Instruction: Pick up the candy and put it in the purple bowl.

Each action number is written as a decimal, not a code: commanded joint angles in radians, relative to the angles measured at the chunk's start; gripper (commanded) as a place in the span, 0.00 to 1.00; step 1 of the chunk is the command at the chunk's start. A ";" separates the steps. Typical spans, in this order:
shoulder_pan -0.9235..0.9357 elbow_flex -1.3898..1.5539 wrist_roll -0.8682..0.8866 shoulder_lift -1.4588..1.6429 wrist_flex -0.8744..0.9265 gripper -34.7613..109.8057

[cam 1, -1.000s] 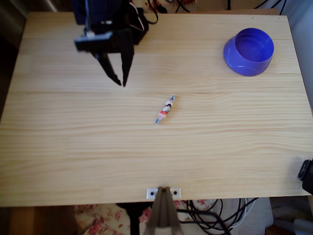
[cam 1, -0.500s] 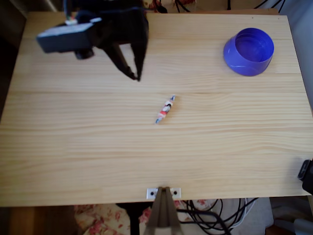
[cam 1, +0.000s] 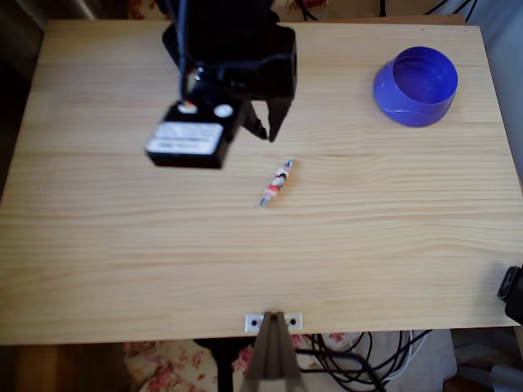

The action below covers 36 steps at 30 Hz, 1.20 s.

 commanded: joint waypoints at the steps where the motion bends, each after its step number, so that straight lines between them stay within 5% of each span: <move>1: -0.017 -0.098 0.029 -0.034 0.021 0.24; 36: -0.078 -0.189 0.127 -0.218 0.000 0.24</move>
